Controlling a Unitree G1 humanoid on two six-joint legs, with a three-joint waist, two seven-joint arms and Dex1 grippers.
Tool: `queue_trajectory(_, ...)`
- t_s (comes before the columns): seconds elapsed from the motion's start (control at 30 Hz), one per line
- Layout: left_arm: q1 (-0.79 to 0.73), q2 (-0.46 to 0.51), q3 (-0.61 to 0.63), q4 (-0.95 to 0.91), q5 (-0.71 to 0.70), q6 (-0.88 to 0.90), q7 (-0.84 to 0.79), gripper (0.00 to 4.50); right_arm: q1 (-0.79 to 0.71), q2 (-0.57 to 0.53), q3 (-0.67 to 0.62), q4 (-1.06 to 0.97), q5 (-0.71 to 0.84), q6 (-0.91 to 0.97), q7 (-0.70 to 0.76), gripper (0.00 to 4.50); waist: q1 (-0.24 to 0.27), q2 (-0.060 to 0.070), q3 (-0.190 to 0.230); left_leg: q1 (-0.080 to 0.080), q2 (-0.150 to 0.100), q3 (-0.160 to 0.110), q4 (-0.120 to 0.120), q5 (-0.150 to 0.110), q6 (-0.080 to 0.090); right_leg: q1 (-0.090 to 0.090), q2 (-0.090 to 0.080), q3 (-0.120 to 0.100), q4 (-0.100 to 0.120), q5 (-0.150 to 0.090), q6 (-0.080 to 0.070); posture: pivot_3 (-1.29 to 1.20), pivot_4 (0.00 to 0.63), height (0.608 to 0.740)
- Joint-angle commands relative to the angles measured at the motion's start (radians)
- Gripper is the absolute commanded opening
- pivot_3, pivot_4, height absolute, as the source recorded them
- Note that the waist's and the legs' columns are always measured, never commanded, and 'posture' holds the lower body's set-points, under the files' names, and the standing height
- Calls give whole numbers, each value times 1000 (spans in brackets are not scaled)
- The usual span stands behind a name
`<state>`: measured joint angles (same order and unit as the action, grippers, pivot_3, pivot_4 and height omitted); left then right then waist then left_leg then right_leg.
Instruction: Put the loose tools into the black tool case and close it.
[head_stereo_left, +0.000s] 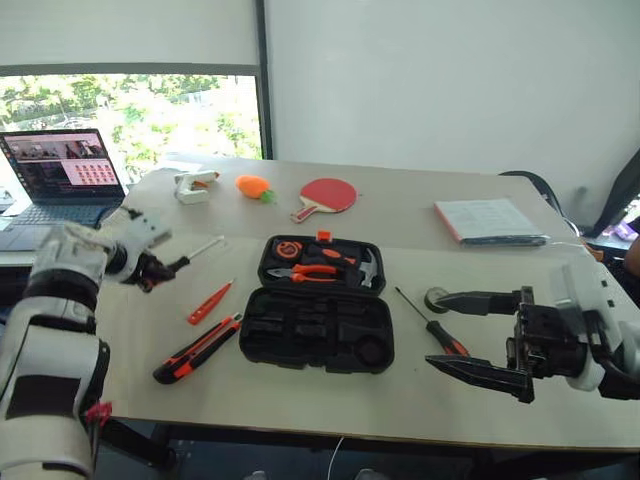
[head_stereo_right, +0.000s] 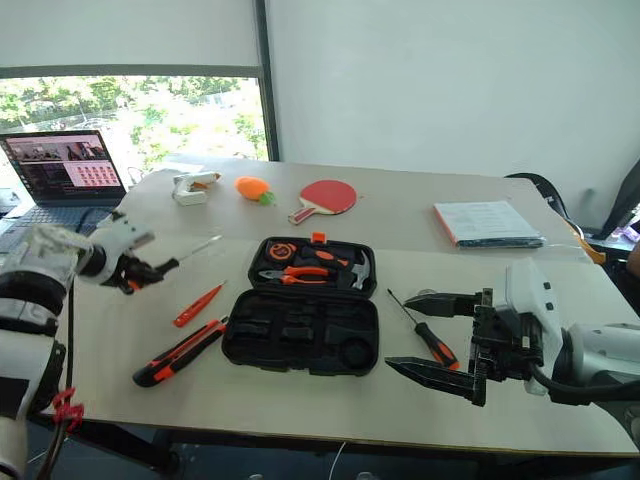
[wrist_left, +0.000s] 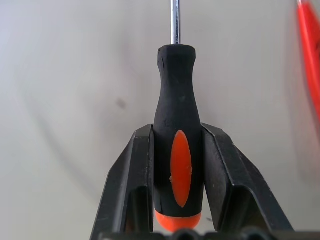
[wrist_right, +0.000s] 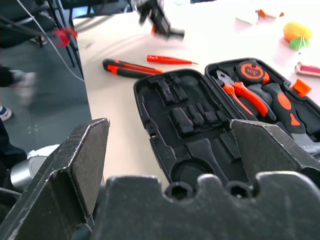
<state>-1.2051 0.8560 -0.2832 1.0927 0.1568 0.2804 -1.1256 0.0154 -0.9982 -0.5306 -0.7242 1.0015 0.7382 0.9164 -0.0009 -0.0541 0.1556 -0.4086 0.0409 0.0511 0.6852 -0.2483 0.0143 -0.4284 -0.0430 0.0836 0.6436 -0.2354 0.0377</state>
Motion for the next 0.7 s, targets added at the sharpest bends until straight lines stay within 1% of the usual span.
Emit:
queue_trajectory(0.03,-91,-60,27,-106,-45,-70,-157,848,12,13,-26,-3,-18,-35,-9,4500,11,0,0,0,0,0,0,0,0,0,0,0,-1,0,0,0,150,736)
queue_trajectory(0.17,-51,-164,-21,-310,-71,-20,-312,848,27,23,-6,-1,-52,-49,-14,4500,18,0,0,-1,-2,-1,1,0,0,1,-3,0,-1,0,2,0,150,736)
queue_trajectory(0.33,46,-276,-85,-524,-71,68,-360,848,33,33,1,-14,-54,-46,-35,4500,-3,1,0,0,-2,-1,1,0,0,1,-1,1,0,0,2,0,150,736)
queue_trajectory(0.4,69,-297,-104,-549,-55,78,-345,848,33,34,0,-19,-50,-42,-45,4500,-16,1,0,0,-2,-2,1,0,0,1,-1,1,1,0,2,0,150,736)
queue_trajectory(0.5,98,-298,-142,-545,-13,23,-321,848,42,34,-10,-34,-38,-35,-60,4500,-24,1,0,2,-2,-3,1,0,0,1,0,2,3,0,1,0,150,736)
queue_trajectory(0.7,128,-295,-155,-543,4,13,-329,848,60,36,-18,-49,-27,-33,-92,4500,-14,1,0,2,-3,-4,2,0,1,2,0,3,3,0,2,0,150,736)
